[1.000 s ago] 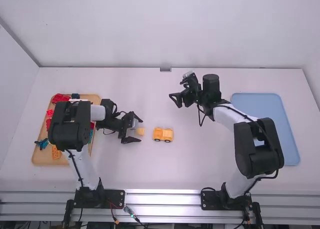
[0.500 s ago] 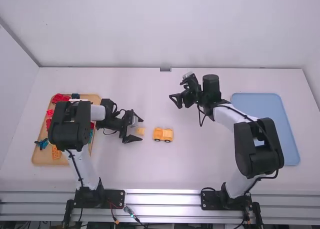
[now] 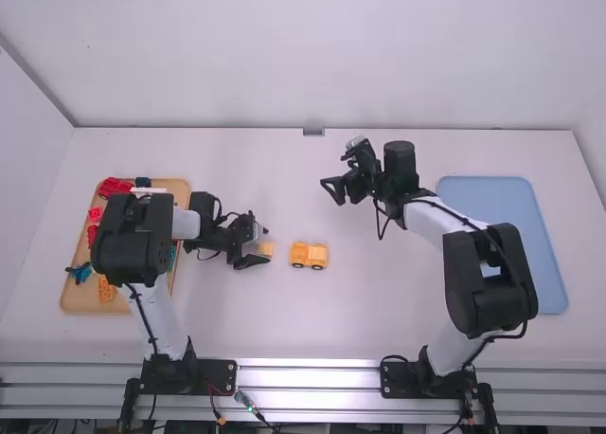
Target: Assemble lego blocks to make yellow taxi
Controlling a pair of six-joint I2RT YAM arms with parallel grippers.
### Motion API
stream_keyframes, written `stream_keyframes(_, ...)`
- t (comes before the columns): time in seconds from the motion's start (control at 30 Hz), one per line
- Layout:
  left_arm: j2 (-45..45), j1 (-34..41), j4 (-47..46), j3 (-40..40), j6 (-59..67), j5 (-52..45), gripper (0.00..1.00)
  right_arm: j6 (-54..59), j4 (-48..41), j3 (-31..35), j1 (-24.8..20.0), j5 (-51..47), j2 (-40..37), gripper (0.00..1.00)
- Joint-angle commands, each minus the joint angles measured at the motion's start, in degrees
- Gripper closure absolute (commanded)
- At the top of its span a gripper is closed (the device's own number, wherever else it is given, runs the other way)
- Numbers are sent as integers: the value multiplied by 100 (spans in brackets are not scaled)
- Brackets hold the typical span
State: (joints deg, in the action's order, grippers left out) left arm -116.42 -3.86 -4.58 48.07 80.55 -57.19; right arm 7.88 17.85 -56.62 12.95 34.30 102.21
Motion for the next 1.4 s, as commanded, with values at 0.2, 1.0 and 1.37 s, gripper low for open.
stream_keyframes(0.2,-81,-35,-140,-166,-168,280,26,9,-28,-149,-13,11,2,1)
stream_keyframes(1.0,-81,-33,-1016,114,627,887,70,7,-13,-149,-15,15,2,1)
stream_keyframes(1.37,-81,-33,-341,-264,586,723,82,1220,-83,-149,-144,1849,-109,1)
